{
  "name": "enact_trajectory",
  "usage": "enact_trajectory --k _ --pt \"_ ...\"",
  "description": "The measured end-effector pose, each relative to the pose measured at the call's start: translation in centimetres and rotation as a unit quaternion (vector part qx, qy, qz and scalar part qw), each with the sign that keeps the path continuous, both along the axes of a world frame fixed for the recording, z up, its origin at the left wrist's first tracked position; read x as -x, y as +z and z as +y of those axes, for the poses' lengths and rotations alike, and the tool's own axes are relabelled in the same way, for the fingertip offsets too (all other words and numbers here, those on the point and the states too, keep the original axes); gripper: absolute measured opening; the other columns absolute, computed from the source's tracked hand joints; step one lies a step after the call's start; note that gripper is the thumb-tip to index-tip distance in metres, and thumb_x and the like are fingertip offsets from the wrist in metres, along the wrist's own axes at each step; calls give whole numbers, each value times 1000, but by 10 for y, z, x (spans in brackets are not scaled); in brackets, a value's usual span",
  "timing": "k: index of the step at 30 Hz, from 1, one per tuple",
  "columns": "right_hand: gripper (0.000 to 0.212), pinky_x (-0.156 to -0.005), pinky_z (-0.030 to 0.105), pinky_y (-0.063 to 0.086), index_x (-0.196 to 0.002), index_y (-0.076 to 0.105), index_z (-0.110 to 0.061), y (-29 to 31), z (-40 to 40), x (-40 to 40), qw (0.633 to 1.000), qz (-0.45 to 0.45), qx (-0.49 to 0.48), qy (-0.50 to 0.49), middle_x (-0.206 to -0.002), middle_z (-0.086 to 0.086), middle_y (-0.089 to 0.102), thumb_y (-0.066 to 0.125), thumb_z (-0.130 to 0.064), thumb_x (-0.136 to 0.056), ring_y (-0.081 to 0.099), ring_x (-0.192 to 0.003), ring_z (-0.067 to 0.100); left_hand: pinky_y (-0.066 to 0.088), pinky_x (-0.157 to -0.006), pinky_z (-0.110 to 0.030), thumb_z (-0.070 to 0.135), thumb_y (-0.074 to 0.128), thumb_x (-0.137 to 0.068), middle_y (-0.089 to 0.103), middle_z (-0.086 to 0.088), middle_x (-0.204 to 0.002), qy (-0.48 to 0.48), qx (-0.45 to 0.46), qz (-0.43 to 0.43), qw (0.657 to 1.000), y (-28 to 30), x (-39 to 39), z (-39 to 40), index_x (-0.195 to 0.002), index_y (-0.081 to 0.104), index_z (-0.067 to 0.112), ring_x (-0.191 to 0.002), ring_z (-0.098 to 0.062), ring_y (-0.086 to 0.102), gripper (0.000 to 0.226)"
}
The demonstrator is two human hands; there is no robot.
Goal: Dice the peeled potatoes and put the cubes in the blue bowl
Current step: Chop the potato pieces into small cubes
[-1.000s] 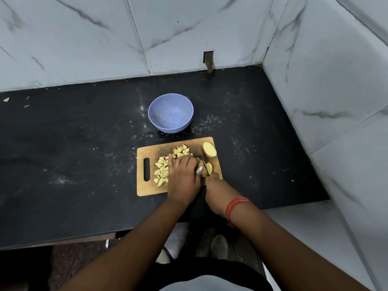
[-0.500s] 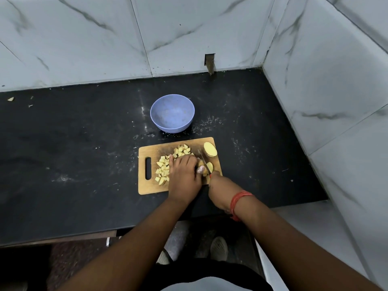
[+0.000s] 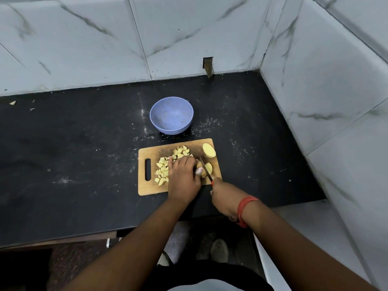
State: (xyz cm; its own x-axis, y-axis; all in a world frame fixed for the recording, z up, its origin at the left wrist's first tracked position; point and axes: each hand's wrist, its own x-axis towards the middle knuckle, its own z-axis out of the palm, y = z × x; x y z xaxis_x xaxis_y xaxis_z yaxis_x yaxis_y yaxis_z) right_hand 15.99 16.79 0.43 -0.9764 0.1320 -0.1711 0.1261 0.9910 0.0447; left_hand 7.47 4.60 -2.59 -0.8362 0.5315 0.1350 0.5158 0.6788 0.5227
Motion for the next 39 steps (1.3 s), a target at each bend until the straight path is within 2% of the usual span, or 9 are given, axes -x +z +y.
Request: enact_trajectory --k 2,5,10,14,18,20,23,36,39 --pt "60 -41 10 -1 -62 62 -43 25 -7 -10 973 -206 -107 6 -46 -13 17 15 -35 -99 16 -38 7 13 -122 -54 29 58 -91 60 3 -110 2 -1 2 1000 1 0 0 -100 56 21 -110 -22 52 12" --pt "28 -81 26 36 -97 57 -10 64 -28 6 836 -411 -237 276 -69 -1 40 31 -18 -104 40 -65 13 13 -122 -53 26 60 -92 60 2 -109 5 -1 3 1000 4 0 2 -99 57 20 -110 -22 52 11" --pt "25 -77 23 35 -80 47 -12 67 -30 9 772 -357 -341 401 -69 -2 39 39 -19 -102 35 -58 11 13 -122 -53 25 61 -91 59 4 -105 6 -3 -2 1000 4 -1 2 -99 55 21 -107 -22 52 11" --pt "19 -40 20 -14 -44 47 -47 21 -16 -8 977 -93 -193 2 -46 -9 9 50 -64 -52 9 -35 12 13 -122 -52 23 61 -90 58 4 -105 7 -3 0 1000 2 1 0 -99 55 20 -106 -22 51 12" --pt "77 -44 25 -19 -46 50 -48 -10 -2 -8 953 -4 -290 84 -47 -11 9 -9 -30 -92 10 -38 12 17 -120 -54 26 59 -91 59 4 -104 1 -3 1 1000 3 2 1 -98 56 21 -106 -21 51 9" --pt "54 -48 12 15 -65 57 -28 15 -18 -2 849 -187 -390 304 -56 -15 32 17 -32 -101 25 -47 5 19 -119 -55 25 60 -90 59 5 -104 3 -4 -4 1000 4 2 2 -98 56 22 -105 -20 51 9" --pt "25 -85 31 42 -97 62 -16 53 -22 3 773 -352 -358 388 -91 -4 59 44 -32 -98 46 -67 14 18 -120 -54 23 61 -88 58 6 -104 1 -4 -3 1000 2 2 0 -99 56 23 -106 -19 52 12" --pt "34 -92 37 38 -103 67 -17 23 -17 -14 809 -243 -308 438 -97 -9 63 39 -35 -97 56 -79 10 14 -121 -54 21 64 -88 60 6 -103 -2 0 -9 1000 6 5 1 -99 58 22 -107 -20 52 12" --pt "71 -53 2 10 -84 67 -45 16 -11 -13 983 -151 -95 53 -62 -26 39 -2 -31 -95 28 -48 -9 15 -121 -54 21 63 -89 60 6 -102 0 -4 -15 1000 6 4 2 -98 57 23 -107 -20 52 11"
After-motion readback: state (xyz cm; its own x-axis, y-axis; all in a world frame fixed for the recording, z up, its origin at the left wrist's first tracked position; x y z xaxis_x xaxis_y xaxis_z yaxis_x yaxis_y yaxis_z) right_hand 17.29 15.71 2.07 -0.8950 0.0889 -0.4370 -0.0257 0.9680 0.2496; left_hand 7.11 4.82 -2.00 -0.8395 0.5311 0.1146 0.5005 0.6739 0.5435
